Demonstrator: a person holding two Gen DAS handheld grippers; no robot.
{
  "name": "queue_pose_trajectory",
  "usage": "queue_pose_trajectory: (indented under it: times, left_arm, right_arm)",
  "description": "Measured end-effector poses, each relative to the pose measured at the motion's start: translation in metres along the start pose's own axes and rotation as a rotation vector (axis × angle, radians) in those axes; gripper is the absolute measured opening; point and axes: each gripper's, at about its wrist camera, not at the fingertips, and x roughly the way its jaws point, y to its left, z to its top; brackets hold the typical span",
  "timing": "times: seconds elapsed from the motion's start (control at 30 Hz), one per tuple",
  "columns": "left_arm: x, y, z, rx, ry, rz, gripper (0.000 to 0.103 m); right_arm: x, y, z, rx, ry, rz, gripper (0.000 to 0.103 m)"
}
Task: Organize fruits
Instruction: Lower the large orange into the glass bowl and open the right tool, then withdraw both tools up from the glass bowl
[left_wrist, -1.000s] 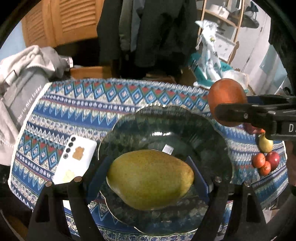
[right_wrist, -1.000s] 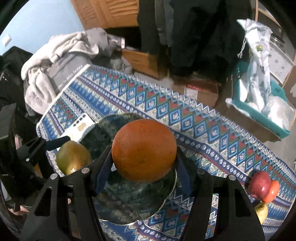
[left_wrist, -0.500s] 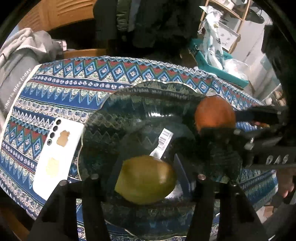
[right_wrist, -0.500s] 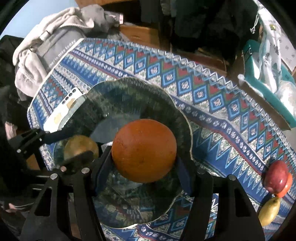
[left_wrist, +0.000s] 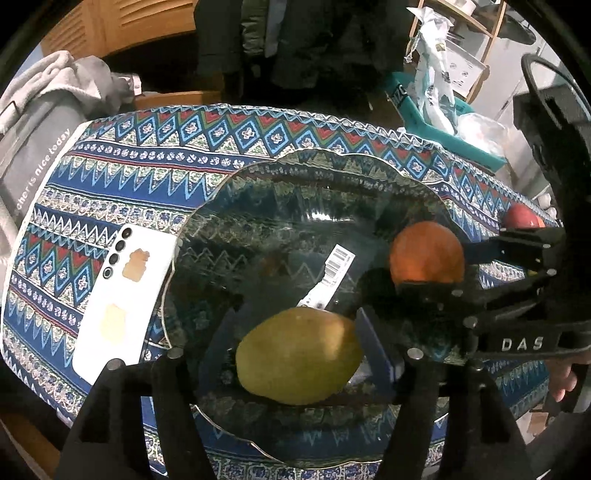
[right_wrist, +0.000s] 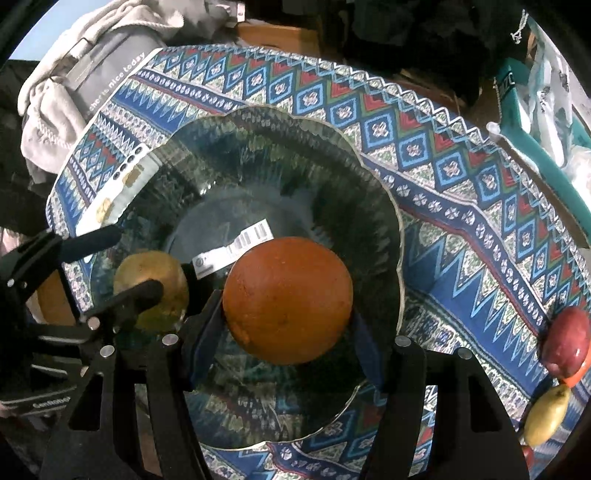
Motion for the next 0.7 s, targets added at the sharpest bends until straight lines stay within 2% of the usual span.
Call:
queue_pose_trajectory:
  times: [0.07, 0.13, 0.23, 0.37, 0.7]
  left_arm:
    - [-0.002, 0.0, 0.001, -0.003, -0.002, 0.009, 0.07]
    - [-0.006, -0.001, 0.001, -0.001, -0.011, 0.019, 0.077]
    - [-0.012, -0.002, 0.003, 0.004, -0.03, 0.025, 0.078]
    - [-0.017, -0.001, 0.003, -0.004, -0.039, 0.031, 0.08]
    - [-0.04, -0.004, 0.01, -0.028, -0.085, 0.03, 0.08]
  right_arm:
    - [0.002, 0.003, -0.002, -0.009, 0.007, -0.007, 0.066]
    - [0.002, 0.005, -0.003, -0.012, 0.004, -0.013, 0.066]
    - [-0.001, 0.005, -0.004, -0.007, -0.003, -0.013, 0.067]
    - [-0.016, 0.002, -0.001, 0.006, -0.053, 0.002, 0.067]
    - [-0.066, -0.007, -0.004, 0.056, -0.177, -0.044, 0.068]
